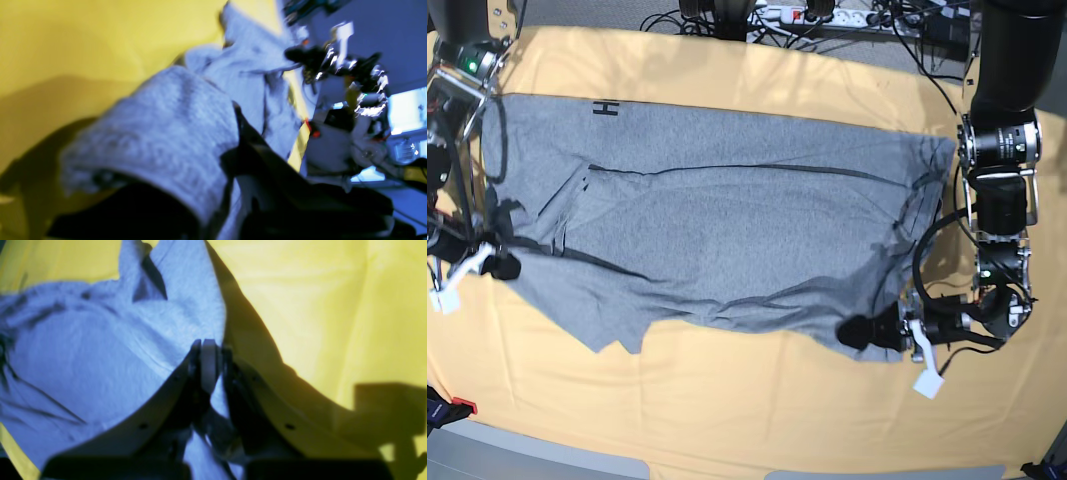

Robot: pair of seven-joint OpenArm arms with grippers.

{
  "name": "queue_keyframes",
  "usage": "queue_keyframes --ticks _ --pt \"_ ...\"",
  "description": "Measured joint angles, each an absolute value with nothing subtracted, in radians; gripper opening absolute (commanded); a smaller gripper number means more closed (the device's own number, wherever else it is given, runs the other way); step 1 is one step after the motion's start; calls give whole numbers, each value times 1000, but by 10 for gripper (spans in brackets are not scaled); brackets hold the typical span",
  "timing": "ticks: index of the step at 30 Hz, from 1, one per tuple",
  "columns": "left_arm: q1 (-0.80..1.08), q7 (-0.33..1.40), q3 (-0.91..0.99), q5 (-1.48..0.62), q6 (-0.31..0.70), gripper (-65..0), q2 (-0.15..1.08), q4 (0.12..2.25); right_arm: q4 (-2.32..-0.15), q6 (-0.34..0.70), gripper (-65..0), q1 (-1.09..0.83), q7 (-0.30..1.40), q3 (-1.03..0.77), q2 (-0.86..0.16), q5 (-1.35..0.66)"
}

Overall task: Layout the t-shirt on the table in an organized manner, then fold the t-shirt properly
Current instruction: 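Fold the hem half over toward the shoulder edge with both grippers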

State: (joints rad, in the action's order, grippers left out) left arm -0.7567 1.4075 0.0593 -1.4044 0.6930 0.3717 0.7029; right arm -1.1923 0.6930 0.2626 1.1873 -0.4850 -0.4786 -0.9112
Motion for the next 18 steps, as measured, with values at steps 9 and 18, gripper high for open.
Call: queue_keyframes --ticks 9,18 --pt "-757 1411 59 -1426 693 -650 418 706 -1205 693 -650 206 1126 -485 -489 -845" --pt "-734 1411 59 -1458 693 -650 429 706 -1205 693 -650 205 1119 -486 -504 -846"
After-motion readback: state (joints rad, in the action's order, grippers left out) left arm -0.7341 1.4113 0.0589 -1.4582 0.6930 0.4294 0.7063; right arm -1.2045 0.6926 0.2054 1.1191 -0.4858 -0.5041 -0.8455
